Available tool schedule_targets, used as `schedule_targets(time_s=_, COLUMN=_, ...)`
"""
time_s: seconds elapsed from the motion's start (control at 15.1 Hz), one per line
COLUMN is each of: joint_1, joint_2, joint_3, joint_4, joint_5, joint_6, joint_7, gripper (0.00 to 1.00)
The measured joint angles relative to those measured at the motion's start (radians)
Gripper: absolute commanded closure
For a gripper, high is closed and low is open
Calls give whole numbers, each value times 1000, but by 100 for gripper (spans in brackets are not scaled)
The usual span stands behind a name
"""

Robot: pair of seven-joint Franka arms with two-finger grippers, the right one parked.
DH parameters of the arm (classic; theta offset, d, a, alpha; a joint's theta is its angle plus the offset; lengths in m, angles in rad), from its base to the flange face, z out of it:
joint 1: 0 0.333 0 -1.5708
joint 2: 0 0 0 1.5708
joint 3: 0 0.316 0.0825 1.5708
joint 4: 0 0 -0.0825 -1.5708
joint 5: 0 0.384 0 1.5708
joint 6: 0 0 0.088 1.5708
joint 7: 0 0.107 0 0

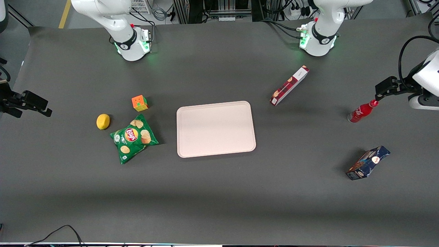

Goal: Place red cookie box on tray

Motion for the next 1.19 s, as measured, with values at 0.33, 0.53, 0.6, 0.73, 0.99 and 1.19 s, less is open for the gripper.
schedule_targets(time_s=0.33, joint_1=0, joint_2=0, joint_3=1, joint_4=0, joint_5=0, joint_6=0, joint_7=0, gripper=0)
schedule_targets(time_s=0.53, joint_1=-1, joint_2=0, joint_3=2, joint_4=2, joint_5=0, joint_6=0, joint_7=0, gripper=0)
schedule_targets(time_s=0.6, joint_1=-1, joint_2=0, joint_3=2, joint_4=3, joint_5=0, joint_6=0, joint_7=0, gripper=0)
schedule_targets(time_s=0.73, joint_1=-3, joint_2=-1, joint_3=2, joint_4=4, joint_5=0, joint_6=0, joint_7=0, gripper=0)
schedule_targets(time_s=0.99, joint_1=-4, joint_2=-3, joint_3=2, joint_4=8, joint_5=0, joint_6=-3, joint_7=0, gripper=0)
schedule_targets(time_s=1.19, joint_1=-6, joint_2=-3, joint_3=2, joint_4=15, joint_5=-9, joint_6=-28, joint_7=0, gripper=0)
